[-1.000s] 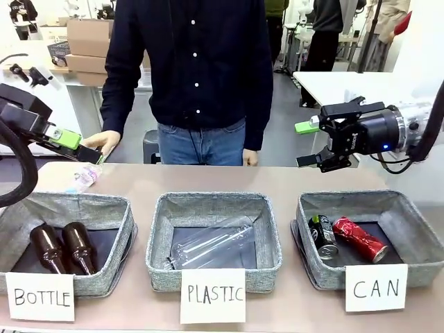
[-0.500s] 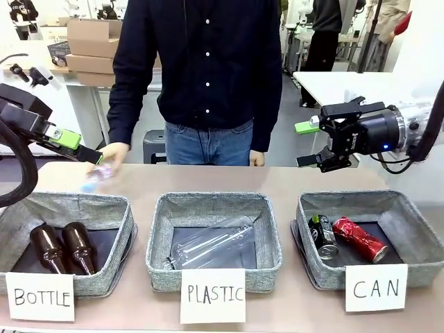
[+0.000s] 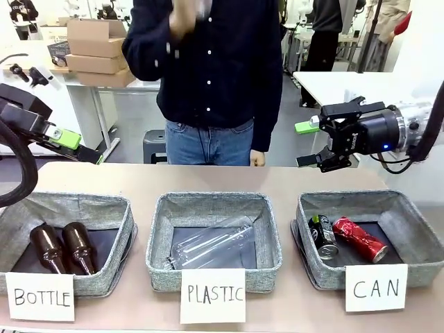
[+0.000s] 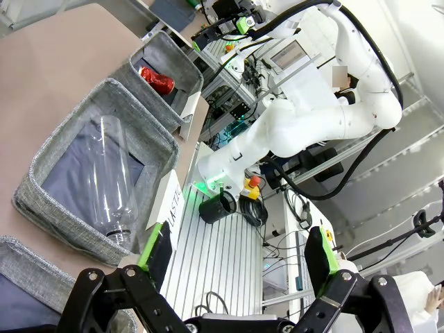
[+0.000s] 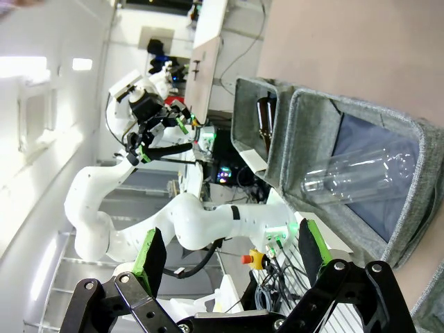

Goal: Sort the can waste into the basket.
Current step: Pick up the can waste from the table and place it in the right Fabric basket.

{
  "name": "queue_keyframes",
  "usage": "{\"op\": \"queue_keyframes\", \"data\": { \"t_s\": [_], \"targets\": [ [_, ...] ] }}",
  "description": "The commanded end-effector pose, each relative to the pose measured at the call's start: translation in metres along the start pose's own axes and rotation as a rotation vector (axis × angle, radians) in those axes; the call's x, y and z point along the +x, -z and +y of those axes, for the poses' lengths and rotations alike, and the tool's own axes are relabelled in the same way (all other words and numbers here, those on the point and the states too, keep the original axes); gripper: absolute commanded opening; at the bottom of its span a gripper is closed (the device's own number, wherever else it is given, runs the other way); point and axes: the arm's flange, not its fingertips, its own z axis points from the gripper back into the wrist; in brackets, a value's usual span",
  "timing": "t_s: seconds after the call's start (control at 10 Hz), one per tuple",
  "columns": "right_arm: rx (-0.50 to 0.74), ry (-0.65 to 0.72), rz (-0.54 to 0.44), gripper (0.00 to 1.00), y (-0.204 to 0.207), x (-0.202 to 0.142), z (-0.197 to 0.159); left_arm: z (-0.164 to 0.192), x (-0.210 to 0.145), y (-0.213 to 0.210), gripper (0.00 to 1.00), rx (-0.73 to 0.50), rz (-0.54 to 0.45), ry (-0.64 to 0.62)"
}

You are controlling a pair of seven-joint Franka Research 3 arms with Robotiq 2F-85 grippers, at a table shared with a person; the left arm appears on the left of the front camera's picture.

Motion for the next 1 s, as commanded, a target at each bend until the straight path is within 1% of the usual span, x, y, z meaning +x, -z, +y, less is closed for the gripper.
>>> {"op": "queue_keyframes", "data": {
  "t_s": [0.0,0.9],
  "targets": [
    [0.01,-0.02,0.006,1.0,-0.0012,0.0032,0.0006,-0.0052,0.0038,0.0012,1.0,-0.002,-0.012,-0.012],
    [0.01,-0.02,0.006,1.0,-0.0012,0.0032,0.0006,-0.0052,0.0038,0.0012,1.0,-0.002,-0.012,-0.012]
  ]
}}
